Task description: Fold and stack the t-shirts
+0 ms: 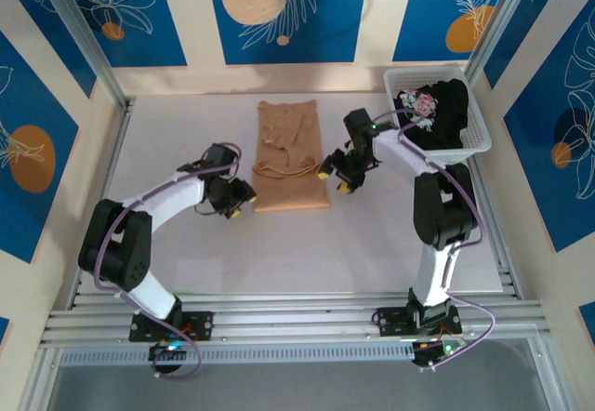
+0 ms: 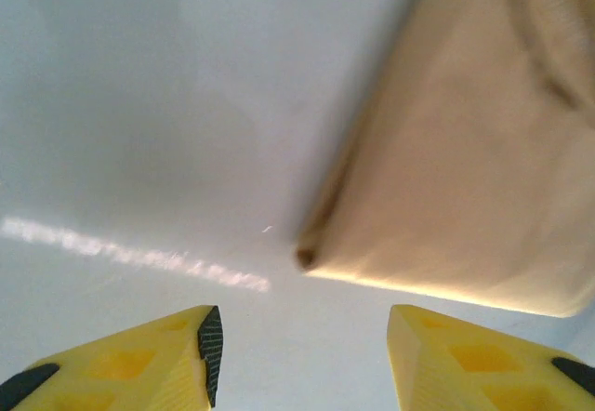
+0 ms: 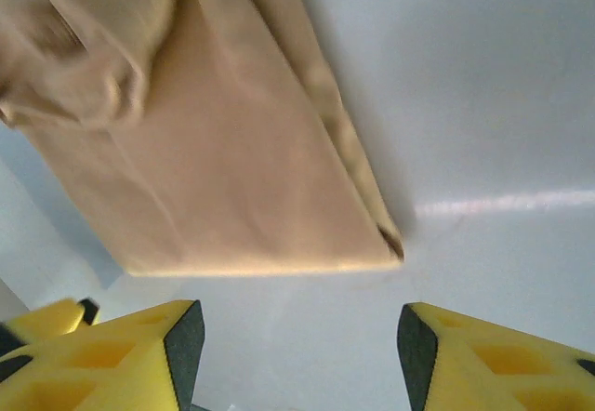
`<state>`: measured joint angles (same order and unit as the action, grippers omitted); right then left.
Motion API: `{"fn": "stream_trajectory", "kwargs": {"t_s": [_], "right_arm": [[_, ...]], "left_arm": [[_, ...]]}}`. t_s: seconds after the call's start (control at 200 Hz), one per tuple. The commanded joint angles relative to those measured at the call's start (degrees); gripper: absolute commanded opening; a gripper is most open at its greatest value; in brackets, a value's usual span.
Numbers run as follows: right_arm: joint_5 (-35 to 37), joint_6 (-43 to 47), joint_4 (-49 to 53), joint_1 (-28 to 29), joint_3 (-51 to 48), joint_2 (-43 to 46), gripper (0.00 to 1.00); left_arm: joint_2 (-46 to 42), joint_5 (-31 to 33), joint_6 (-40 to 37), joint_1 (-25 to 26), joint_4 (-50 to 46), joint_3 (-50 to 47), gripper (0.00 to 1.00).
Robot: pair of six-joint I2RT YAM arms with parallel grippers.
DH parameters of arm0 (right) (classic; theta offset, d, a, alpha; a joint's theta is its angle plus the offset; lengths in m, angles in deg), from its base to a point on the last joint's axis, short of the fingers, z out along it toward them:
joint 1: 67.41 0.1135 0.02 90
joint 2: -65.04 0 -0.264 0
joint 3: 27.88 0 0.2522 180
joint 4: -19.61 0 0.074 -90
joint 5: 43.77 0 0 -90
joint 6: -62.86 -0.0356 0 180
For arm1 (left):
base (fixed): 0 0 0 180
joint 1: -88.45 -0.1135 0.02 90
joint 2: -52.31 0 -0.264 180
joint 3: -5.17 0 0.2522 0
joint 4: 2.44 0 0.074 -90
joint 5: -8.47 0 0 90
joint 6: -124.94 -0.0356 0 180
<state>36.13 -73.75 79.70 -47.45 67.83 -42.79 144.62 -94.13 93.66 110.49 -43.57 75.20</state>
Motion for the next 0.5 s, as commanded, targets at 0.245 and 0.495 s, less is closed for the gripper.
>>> {"fn": "stream_trajectory", "kwargs": {"t_s": [0.245,0.495], "right_arm": [[-2.6,-4.0,-10.2,2.3,-10.7,-0.2,0.6],[-4.7,-3.6,-10.1,1.4,-6.8,-5.6,0.54]], "left_arm": [[6.3,-6.2,14.8,2.5,14.9,-4.0,0.57],[10.8,-5.6,16.2,3.9,15.9,-0.9,0.55]]}}
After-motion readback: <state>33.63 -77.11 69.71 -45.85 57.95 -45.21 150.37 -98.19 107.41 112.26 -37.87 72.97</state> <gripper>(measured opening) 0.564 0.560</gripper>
